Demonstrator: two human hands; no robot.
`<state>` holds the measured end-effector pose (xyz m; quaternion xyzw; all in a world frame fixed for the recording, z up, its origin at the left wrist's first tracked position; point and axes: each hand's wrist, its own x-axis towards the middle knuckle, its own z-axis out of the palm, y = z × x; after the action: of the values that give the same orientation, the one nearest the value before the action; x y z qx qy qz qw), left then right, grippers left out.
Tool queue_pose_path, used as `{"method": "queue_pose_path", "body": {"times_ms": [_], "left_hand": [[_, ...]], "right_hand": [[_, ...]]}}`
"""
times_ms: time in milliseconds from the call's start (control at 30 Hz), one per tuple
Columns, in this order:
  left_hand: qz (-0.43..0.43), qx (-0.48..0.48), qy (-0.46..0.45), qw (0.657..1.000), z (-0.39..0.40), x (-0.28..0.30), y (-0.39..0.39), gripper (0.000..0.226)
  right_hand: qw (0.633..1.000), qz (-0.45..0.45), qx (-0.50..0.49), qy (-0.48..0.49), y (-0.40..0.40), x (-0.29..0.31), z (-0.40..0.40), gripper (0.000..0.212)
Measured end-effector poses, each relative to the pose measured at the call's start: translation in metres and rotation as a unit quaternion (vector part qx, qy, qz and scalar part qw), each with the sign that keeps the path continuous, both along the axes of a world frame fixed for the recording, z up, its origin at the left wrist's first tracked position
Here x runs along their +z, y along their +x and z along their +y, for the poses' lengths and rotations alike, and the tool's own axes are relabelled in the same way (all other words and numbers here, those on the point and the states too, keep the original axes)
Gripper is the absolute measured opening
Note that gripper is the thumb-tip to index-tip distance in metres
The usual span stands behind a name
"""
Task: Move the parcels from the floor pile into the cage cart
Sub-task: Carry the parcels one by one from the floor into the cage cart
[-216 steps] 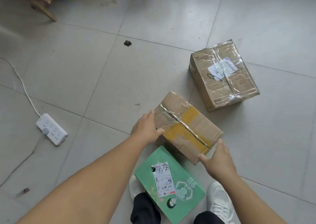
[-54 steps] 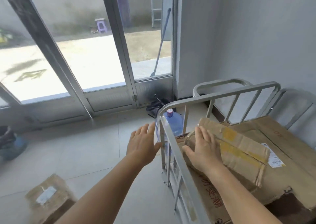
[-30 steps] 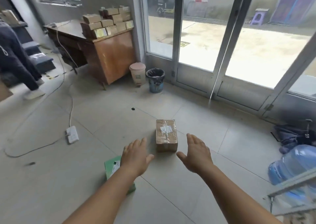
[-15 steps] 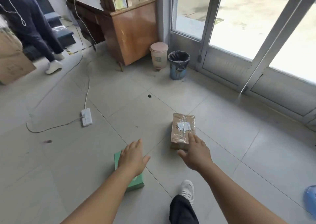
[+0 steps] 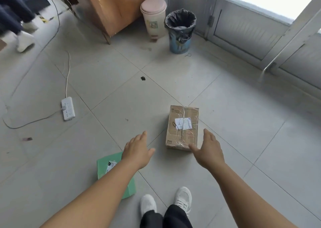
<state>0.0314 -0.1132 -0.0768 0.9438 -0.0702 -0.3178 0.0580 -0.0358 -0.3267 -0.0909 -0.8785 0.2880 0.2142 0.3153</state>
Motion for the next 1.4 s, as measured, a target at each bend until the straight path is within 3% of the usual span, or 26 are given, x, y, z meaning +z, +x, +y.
{"method": "queue_pose_path", "body": {"times_ms": [200, 400, 633, 767, 1100, 1233, 1400], "left_hand": [[0.028, 0.018, -0.023, 0.999, -0.038, -0.109, 0.051, 0.077], [0.085, -0.028, -0.017, 0.996, -0.061, -0.233, 0.077, 0.086], [0.119, -0.005, -0.027, 0.992, -0.074, -0.351, 0.107, 0.100], [0.123, 0.046, -0.050, 0.990, -0.083, -0.396, 0.128, 0.112], [0.127, 0.077, -0.099, 0.984, -0.086, -0.443, 0.142, 0.120], [0.123, 0.078, -0.102, 0.984, -0.087, -0.425, 0.137, 0.118], [0.136, 0.084, -0.116, 0.980, -0.085, -0.369, 0.116, 0.116]], "right_hand": [[0.998, 0.044, -0.047, 0.028, 0.028, -0.110, -0.028, 0.086], [0.994, 0.078, -0.071, 0.042, 0.049, -0.228, -0.042, 0.086], [0.985, 0.113, -0.117, 0.059, 0.070, -0.347, -0.046, 0.095], [0.982, 0.085, -0.151, 0.070, 0.086, -0.394, -0.056, 0.107], [0.961, 0.004, -0.239, 0.139, 0.101, -0.445, -0.055, 0.124], [0.949, -0.003, -0.272, 0.157, 0.091, -0.433, -0.047, 0.120], [0.943, -0.004, -0.291, 0.163, 0.063, -0.374, -0.040, 0.112]]}}
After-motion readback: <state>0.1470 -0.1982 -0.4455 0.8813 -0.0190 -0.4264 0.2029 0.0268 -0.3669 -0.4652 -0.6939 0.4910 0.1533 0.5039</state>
